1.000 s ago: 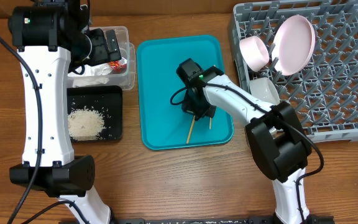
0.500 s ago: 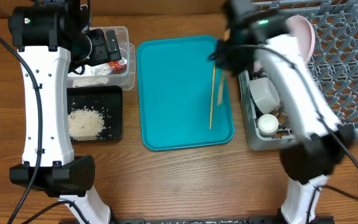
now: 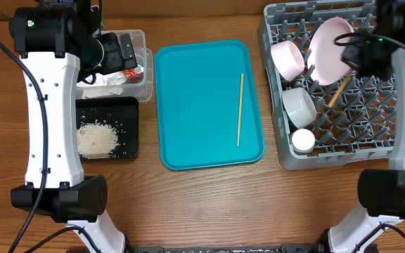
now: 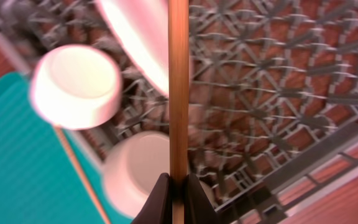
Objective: Sort waste into correct bins and load items into the dishwasher
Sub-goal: 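Carry the chopstick right and drop it into the dish rack, then return the right gripper to the second chopstick and grasp it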
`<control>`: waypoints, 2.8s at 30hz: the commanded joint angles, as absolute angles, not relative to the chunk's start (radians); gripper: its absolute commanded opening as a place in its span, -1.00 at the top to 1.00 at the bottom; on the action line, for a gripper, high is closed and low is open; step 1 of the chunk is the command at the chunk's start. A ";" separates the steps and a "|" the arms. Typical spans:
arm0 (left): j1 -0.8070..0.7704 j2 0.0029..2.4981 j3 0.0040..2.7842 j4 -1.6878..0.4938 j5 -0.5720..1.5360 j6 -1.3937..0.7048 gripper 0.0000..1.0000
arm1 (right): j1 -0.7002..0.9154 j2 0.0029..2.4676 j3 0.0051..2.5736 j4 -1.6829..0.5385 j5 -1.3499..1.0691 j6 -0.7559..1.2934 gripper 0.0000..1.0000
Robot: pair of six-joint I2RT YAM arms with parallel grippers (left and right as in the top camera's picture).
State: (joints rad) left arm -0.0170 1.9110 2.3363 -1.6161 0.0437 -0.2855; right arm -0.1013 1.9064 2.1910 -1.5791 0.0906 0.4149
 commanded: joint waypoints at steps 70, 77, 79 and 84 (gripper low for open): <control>-0.014 1.890 2.345 -1.615 0.033 -0.277 -1.00 | 0.426 2.231 1.779 -1.134 -0.019 0.288 0.16; -0.014 1.891 2.345 -1.615 0.033 -0.277 -1.00 | 0.426 2.303 1.778 -1.135 -0.020 0.288 0.30; -0.014 1.890 2.345 -1.615 0.033 -0.277 -1.00 | 0.426 2.307 1.774 -1.134 -0.020 0.288 0.38; -0.014 1.890 2.345 -1.615 0.034 -0.277 -1.00 | 0.426 2.307 1.775 -1.138 -0.024 0.289 0.92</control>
State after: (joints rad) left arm -0.0170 1.9110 2.3363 -1.6161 0.0433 -0.2855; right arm 0.4271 2.2757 1.7828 -1.1412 -0.0189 0.2867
